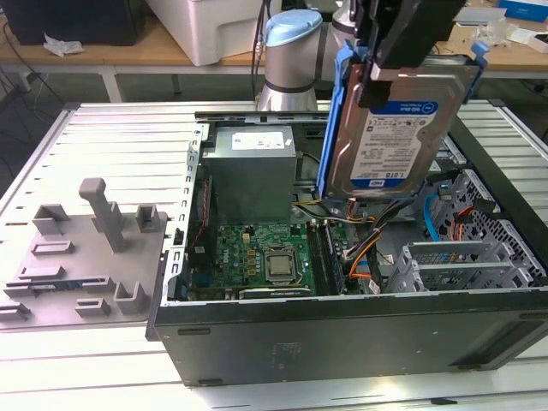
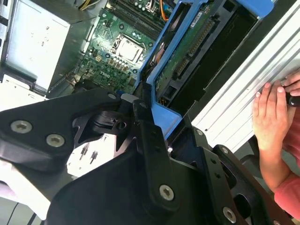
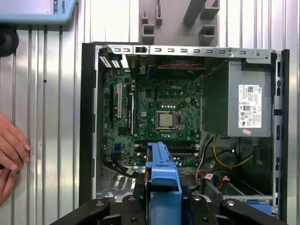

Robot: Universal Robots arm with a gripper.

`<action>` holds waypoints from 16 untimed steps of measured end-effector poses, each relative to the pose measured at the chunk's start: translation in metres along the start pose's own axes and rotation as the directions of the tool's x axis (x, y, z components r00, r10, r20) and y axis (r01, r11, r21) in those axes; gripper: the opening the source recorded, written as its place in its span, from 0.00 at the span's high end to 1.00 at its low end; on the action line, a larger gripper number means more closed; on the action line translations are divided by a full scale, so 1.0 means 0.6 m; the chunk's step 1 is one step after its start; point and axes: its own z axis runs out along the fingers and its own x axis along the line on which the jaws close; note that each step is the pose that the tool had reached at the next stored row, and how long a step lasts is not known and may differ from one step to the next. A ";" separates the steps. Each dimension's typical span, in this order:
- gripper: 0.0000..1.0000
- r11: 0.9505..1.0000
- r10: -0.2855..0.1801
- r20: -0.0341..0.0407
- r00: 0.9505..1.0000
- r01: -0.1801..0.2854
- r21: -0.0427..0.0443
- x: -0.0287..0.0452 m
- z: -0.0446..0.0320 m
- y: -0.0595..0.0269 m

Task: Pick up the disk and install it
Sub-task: 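Insert the disk into the insertion slot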

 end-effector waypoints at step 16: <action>0.63 1.000 0.000 0.000 1.000 0.000 0.000 0.037 -0.002 -0.073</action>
